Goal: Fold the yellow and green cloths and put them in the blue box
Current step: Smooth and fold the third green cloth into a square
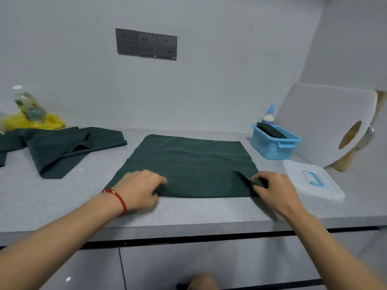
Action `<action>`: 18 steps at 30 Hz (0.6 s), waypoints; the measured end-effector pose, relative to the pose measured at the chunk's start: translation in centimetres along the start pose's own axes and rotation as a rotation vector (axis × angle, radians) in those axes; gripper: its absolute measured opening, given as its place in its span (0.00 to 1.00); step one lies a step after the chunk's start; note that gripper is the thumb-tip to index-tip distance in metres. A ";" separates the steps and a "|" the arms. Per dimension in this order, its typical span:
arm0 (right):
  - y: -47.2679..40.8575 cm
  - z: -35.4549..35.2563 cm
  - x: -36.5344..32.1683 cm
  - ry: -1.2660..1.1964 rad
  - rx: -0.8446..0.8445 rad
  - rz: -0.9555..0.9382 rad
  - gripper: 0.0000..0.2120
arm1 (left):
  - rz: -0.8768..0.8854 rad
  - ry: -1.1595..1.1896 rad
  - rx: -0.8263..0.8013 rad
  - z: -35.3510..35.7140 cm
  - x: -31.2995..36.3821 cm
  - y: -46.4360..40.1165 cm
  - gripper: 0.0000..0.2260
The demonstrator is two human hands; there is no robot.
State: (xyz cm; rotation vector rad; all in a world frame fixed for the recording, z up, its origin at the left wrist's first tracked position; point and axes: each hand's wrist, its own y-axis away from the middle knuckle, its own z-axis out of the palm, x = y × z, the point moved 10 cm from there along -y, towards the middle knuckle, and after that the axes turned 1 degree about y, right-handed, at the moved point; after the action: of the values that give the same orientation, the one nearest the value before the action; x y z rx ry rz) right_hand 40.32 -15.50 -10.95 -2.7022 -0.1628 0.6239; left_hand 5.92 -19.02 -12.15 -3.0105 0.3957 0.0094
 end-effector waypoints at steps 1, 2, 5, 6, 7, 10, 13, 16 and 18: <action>-0.8 0.2 0.2 -0.006 0.007 0.017 0.06 | -0.057 -0.034 0.035 -1.0 -2.0 -0.5 0.11; -1.5 0.4 0.5 -0.008 0.011 0.039 0.06 | -0.124 -0.036 0.063 -2.0 -4.3 -1.0 0.09; -4.7 1.7 1.8 -0.005 0.034 0.103 0.06 | -0.313 0.049 0.096 -3.3 -11.6 -3.7 0.06; -5.8 2.1 2.0 0.003 0.044 0.114 0.06 | -0.361 0.130 0.085 -3.0 -13.6 -4.7 0.06; -7.0 2.5 2.1 0.013 0.062 0.118 0.06 | -0.403 0.249 0.078 -2.5 -15.4 -5.8 0.06; -10.1 2.9 1.7 0.052 0.118 0.122 0.06 | -0.513 0.570 0.103 -0.1 -18.6 -8.1 0.09; -13.1 4.5 1.7 0.130 0.121 0.145 0.04 | -0.596 0.700 0.162 2.7 -20.6 -9.8 0.11; -13.9 5.7 3.2 0.291 0.127 0.202 0.08 | -0.634 0.710 0.265 4.2 -21.6 -9.9 0.15; -13.7 5.5 4.6 0.326 0.148 0.251 0.06 | -0.652 0.693 0.322 4.5 -22.1 -9.6 0.18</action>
State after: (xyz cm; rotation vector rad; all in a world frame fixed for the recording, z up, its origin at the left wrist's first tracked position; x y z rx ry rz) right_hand 41.54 -0.16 -12.35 -2.6528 0.2984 0.2415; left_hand -12.93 -3.61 -15.19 -2.5801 -0.5075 -1.0385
